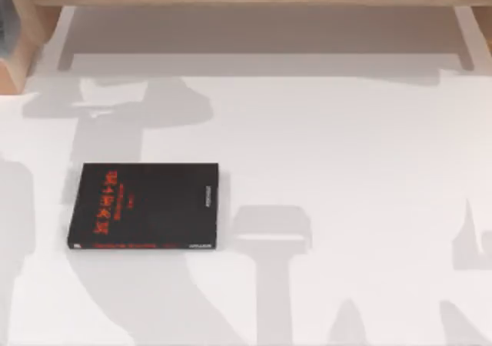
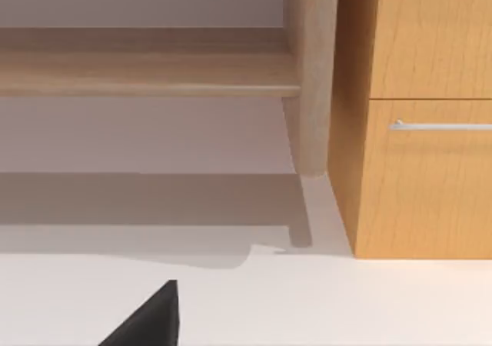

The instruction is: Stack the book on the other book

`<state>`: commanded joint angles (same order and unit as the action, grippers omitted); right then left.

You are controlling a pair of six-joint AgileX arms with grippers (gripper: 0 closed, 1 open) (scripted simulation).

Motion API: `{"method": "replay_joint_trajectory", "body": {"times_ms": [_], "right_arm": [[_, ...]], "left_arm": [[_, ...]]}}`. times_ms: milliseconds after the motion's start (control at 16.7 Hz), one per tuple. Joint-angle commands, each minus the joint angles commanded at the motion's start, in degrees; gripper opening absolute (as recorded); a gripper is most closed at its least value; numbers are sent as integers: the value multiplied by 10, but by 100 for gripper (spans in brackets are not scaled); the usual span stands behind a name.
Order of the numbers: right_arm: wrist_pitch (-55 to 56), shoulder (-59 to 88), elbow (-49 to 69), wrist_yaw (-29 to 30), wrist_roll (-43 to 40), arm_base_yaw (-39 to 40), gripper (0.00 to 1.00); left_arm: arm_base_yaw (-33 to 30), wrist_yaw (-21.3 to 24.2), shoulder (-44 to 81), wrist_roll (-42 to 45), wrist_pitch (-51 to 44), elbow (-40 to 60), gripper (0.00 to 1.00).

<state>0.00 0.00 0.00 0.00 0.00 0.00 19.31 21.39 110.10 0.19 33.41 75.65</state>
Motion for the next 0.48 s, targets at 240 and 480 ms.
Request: {"method": "replay_joint_trajectory", "body": {"times_ms": [240,480], "right_arm": [[0,0,0,0,0,0,100],[0,0,0,0,0,0,100]], "left_arm": [[7,8,37,0,13,29,100],[4,7,35,0,12,26,100]]}}
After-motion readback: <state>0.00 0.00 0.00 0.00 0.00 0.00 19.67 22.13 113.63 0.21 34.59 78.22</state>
